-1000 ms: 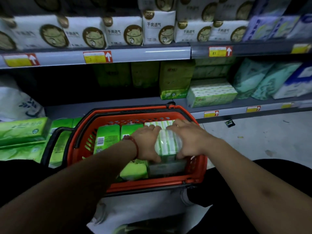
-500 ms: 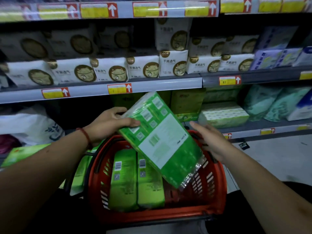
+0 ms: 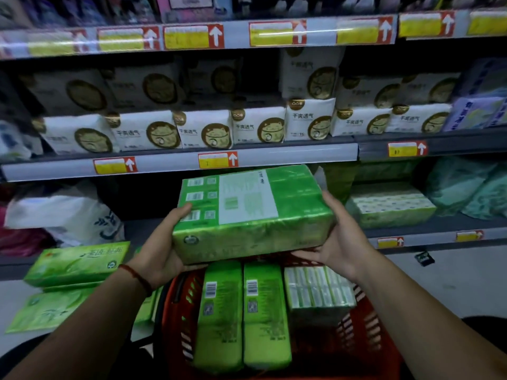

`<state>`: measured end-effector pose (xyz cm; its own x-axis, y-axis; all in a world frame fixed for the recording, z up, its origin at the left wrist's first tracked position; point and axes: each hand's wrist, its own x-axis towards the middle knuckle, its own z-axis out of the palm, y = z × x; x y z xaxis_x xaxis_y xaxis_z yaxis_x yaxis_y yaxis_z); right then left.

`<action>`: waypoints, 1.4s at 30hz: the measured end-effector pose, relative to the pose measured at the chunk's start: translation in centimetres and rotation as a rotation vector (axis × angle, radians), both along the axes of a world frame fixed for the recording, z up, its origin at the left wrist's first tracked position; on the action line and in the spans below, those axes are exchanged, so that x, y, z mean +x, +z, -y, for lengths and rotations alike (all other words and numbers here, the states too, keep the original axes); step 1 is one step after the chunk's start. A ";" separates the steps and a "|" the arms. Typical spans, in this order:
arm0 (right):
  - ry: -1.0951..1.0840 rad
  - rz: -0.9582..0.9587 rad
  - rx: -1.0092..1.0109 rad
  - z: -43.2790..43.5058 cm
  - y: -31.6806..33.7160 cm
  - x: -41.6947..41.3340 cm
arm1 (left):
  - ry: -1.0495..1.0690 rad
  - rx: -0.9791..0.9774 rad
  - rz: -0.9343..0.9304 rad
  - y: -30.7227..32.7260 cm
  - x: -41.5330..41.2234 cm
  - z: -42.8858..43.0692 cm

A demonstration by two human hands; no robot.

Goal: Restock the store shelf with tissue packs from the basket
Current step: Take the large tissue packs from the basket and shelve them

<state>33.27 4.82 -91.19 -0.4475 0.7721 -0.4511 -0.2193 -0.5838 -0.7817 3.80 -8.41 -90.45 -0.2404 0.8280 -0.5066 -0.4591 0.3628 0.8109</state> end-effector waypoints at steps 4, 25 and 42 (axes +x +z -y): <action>0.062 0.154 -0.025 0.1 0.0 -0.9 | 0.048 -0.033 0.116 0.1 0.2 -0.2; -0.308 0.788 0.703 3.5 11.5 -2.7 | -0.086 0.240 -0.600 2.2 7.2 -2.2; 0.163 0.700 1.367 5.0 4.5 -6.9 | 0.145 0.174 0.331 3.4 6.8 -3.1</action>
